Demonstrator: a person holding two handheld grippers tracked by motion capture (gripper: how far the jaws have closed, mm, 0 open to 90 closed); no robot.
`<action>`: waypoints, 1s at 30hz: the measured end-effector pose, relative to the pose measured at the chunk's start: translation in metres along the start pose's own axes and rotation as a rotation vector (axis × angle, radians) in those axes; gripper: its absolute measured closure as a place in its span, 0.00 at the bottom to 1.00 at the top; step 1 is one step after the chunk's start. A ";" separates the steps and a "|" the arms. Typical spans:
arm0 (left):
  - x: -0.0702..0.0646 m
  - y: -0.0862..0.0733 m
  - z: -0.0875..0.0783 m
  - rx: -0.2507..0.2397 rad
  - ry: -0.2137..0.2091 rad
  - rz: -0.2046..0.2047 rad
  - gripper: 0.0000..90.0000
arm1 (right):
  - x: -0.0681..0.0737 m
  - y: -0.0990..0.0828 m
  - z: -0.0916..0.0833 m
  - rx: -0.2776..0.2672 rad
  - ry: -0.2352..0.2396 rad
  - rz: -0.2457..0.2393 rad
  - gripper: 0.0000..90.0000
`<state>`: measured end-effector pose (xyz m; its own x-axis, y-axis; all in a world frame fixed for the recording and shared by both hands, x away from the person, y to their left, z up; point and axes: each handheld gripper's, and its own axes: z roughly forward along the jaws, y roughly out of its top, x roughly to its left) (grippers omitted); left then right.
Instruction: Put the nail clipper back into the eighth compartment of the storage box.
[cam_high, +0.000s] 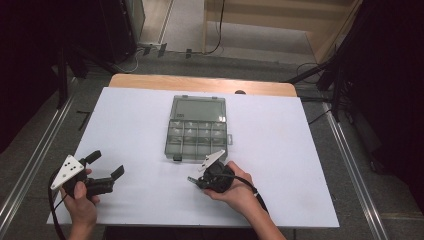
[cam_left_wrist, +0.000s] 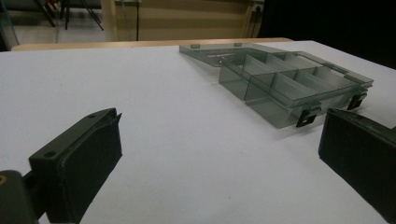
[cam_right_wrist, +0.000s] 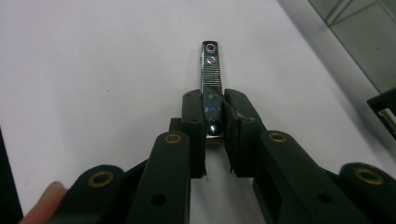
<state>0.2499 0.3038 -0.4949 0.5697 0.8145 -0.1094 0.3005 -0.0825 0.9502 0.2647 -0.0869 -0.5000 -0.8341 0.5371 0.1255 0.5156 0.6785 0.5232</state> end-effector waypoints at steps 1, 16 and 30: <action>0.000 0.000 0.000 0.000 0.001 -0.001 0.00 | 0.003 -0.001 0.000 -0.006 -0.014 -0.005 0.90; 0.000 0.000 0.000 0.003 -0.002 0.001 0.00 | 0.004 -0.001 -0.001 -0.017 -0.026 -0.015 0.90; 0.000 0.000 0.000 0.006 0.000 0.002 0.00 | -0.001 -0.002 -0.011 -0.036 -0.026 0.000 0.91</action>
<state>0.2501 0.3035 -0.4950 0.5704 0.8143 -0.1073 0.3035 -0.0876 0.9488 0.2624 -0.0945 -0.4923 -0.8286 0.5502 0.1041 0.5078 0.6601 0.5536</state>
